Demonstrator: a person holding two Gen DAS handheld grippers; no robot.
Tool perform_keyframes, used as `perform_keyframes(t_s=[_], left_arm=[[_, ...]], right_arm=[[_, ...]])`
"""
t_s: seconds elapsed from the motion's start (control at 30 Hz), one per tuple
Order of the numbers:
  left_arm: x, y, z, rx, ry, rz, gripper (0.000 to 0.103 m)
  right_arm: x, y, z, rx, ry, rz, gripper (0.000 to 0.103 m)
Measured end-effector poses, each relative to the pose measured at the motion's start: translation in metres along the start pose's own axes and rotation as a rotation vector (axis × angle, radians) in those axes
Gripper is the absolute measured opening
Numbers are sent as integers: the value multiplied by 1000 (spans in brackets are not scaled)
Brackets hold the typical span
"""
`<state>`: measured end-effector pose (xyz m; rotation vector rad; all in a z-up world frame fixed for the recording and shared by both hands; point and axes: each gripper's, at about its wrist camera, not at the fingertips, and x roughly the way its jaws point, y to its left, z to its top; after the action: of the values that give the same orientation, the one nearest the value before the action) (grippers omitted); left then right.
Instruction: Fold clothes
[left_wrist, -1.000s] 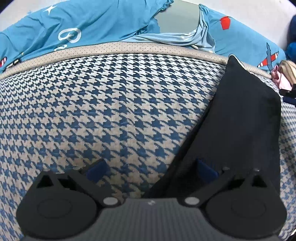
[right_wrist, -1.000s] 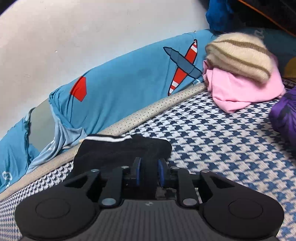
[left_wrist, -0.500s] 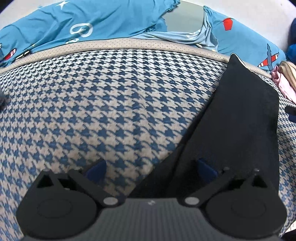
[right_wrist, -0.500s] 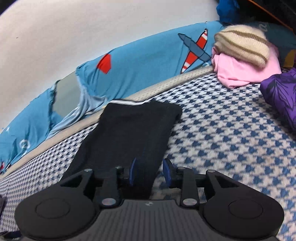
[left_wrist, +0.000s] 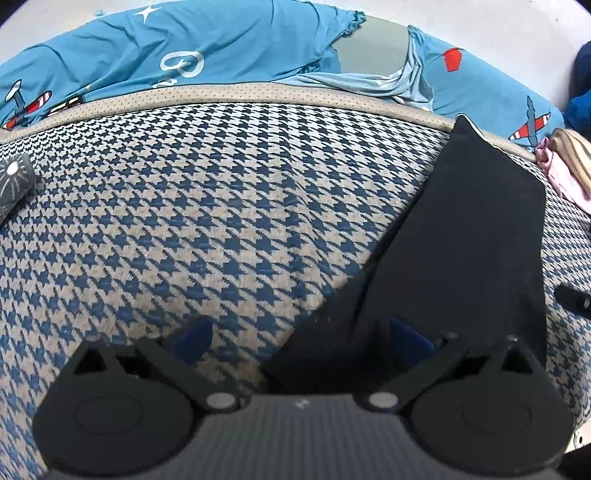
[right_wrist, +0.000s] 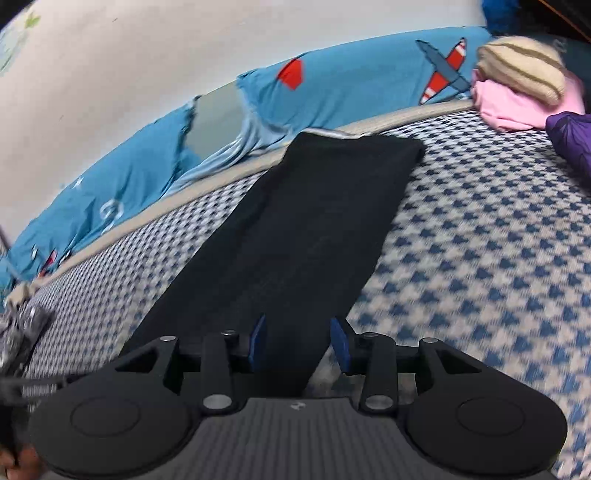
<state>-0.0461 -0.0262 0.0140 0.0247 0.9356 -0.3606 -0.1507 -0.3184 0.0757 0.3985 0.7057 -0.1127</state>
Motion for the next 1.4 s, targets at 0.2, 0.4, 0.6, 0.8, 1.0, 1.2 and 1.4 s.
perform_keyframes(t_s=[0.2, 0.4, 0.6, 0.8, 1.0, 1.2, 1.4], left_arm=[[-7, -3, -6, 6, -8, -11, 103], [-9, -9, -11, 35, -8, -5, 103], [-10, -4, -13, 25, -5, 12, 103], [-10, 2, -15, 26, -5, 35, 103], [-7, 10, -15, 16, -7, 88, 103], [-1, 17, -14, 9, -6, 133, 103], [-1, 22, -12, -5, -22, 151, 103]], right_arm=[[-11, 13, -23, -48, 23, 21, 39], [-19, 24, -40, -107, 41, 28, 39], [-33, 40, -59, -207, 47, 46, 39], [-45, 56, -77, -312, 37, 39, 39], [-52, 90, -102, -496, 42, 70, 39], [-54, 121, -124, -703, 11, 93, 45], [-53, 123, -124, -707, 20, 107, 48]])
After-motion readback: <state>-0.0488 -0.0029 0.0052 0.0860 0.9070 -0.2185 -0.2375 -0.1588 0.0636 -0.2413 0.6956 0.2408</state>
